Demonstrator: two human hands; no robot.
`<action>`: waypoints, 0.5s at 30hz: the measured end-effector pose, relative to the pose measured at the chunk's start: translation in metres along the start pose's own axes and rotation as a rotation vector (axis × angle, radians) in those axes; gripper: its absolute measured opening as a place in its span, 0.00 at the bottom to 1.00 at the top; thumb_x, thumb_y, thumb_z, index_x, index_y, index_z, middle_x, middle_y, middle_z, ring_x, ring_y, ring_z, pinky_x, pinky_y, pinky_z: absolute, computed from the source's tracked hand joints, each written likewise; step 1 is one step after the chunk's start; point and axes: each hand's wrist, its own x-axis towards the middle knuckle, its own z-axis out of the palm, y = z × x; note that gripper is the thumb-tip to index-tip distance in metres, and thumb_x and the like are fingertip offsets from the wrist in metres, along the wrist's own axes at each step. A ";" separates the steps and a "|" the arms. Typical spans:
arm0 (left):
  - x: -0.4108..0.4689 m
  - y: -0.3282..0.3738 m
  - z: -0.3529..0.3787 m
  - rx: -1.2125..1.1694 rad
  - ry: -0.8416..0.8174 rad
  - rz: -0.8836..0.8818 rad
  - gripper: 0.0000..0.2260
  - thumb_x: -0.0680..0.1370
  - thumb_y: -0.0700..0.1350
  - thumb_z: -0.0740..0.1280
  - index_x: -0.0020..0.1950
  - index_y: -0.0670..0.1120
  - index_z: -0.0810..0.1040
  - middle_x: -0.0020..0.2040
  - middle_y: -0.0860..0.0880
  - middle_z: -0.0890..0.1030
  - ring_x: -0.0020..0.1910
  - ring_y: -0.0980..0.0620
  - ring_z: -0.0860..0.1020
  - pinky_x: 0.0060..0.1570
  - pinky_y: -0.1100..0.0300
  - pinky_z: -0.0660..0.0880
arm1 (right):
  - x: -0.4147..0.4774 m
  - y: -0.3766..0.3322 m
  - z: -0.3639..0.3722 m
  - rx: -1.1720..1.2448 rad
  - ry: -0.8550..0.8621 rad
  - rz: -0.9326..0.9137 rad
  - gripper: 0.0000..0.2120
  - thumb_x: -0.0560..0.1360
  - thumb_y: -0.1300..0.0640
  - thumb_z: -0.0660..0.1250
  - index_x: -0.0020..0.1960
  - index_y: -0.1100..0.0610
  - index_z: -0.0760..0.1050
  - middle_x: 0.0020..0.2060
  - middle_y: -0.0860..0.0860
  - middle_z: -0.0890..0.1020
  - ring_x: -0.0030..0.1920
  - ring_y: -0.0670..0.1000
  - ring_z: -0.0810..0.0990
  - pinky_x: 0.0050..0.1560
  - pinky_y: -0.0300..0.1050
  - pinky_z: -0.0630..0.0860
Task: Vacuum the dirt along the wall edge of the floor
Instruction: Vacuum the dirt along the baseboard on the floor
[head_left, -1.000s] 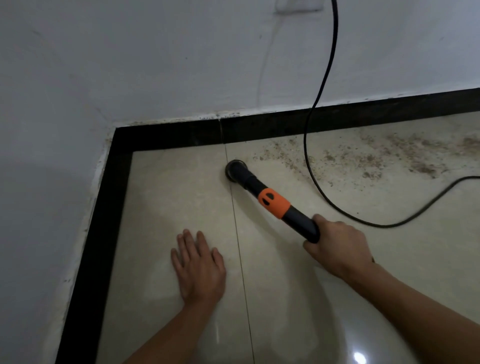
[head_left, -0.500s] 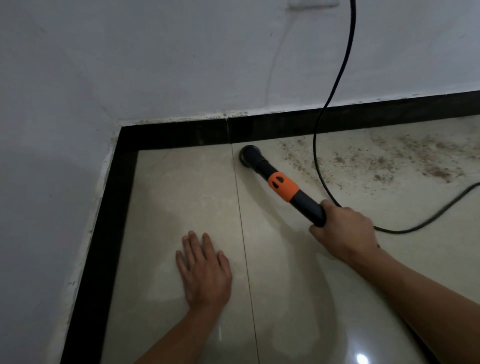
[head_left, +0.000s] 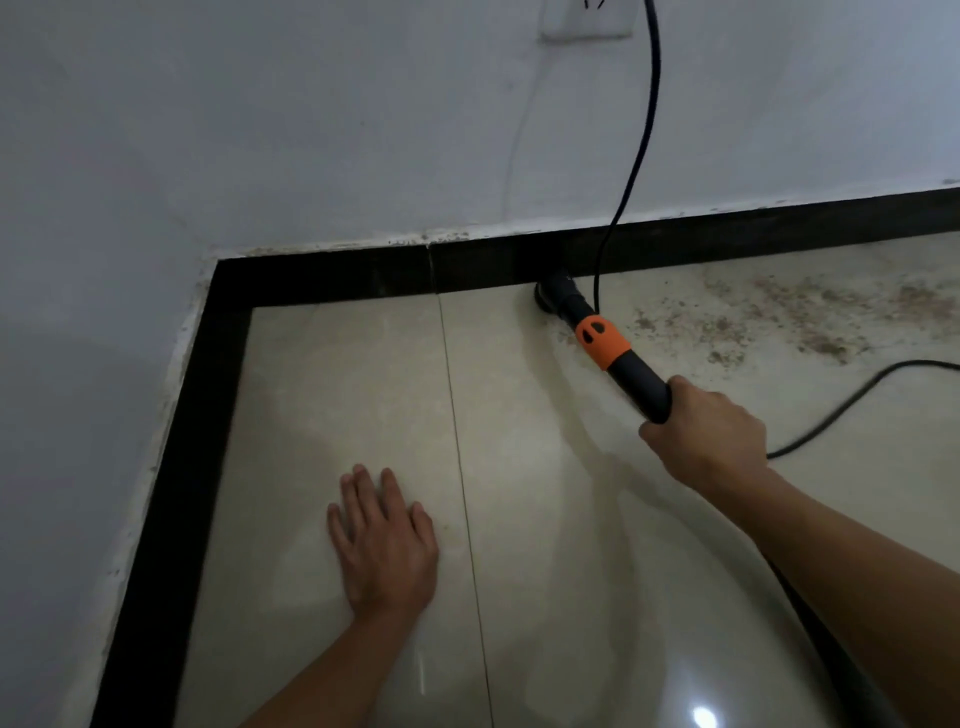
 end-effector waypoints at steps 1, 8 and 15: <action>0.000 0.000 0.000 -0.003 0.009 0.001 0.28 0.76 0.52 0.52 0.69 0.38 0.73 0.71 0.34 0.69 0.72 0.36 0.65 0.69 0.39 0.59 | -0.009 0.002 0.001 -0.009 -0.016 -0.010 0.11 0.74 0.48 0.66 0.53 0.51 0.70 0.35 0.49 0.76 0.35 0.52 0.76 0.36 0.44 0.71; -0.003 0.001 -0.001 -0.011 0.032 0.004 0.27 0.75 0.51 0.52 0.67 0.37 0.73 0.70 0.32 0.69 0.70 0.34 0.66 0.68 0.39 0.60 | -0.063 0.005 0.016 -0.075 -0.100 -0.117 0.13 0.77 0.44 0.61 0.49 0.49 0.60 0.36 0.47 0.72 0.34 0.53 0.72 0.34 0.45 0.65; -0.001 0.000 0.000 -0.006 0.026 -0.007 0.27 0.75 0.51 0.52 0.67 0.37 0.74 0.70 0.33 0.69 0.70 0.35 0.66 0.68 0.39 0.59 | -0.022 0.028 0.010 -0.049 -0.024 -0.031 0.13 0.76 0.45 0.64 0.52 0.51 0.64 0.36 0.49 0.74 0.35 0.53 0.76 0.35 0.45 0.71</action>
